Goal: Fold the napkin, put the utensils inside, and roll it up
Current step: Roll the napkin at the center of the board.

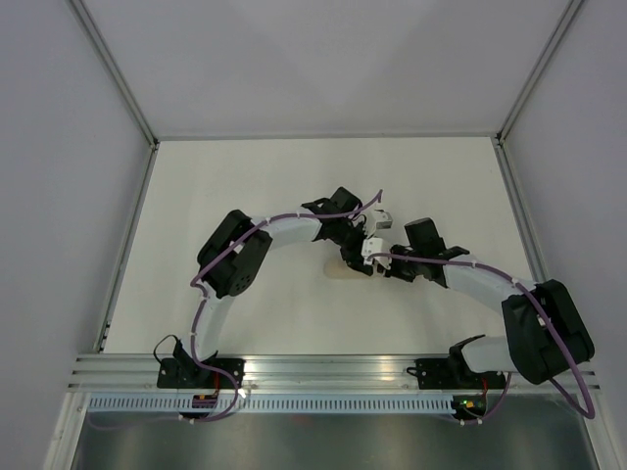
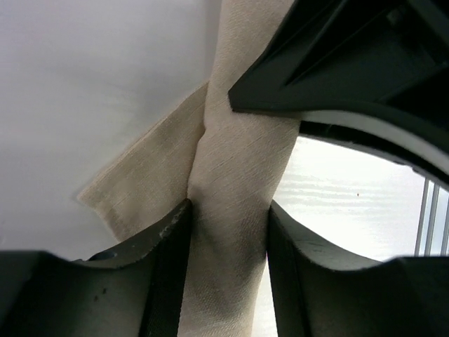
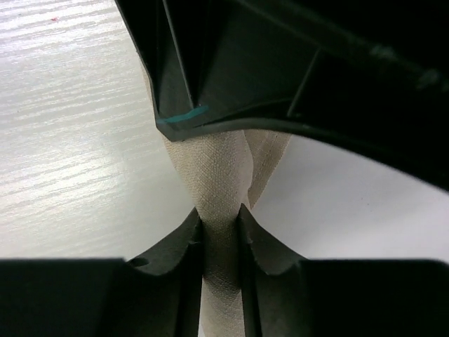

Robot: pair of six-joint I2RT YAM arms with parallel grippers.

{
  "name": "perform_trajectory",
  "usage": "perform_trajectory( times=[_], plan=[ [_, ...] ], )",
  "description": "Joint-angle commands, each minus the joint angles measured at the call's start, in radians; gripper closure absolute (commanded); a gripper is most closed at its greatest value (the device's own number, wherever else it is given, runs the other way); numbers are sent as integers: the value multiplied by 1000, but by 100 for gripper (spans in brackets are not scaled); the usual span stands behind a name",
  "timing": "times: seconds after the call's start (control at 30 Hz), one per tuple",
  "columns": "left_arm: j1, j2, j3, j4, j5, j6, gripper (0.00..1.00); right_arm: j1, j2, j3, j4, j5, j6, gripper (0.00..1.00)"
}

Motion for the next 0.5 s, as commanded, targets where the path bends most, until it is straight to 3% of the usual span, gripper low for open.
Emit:
perform_trajectory(
  times=[0.0,0.2,0.47],
  plan=[
    [46,-61,-59,18,-31,-106,48,1,18,43,-38,8,-8,74],
    [77,-143,-118,141,-54,-168,43,1,77,101,-140,-39,-16,79],
    [116,-404,-348,423,-289,-280,40,-16,209,233,-324,-121,-55,80]
  ],
)
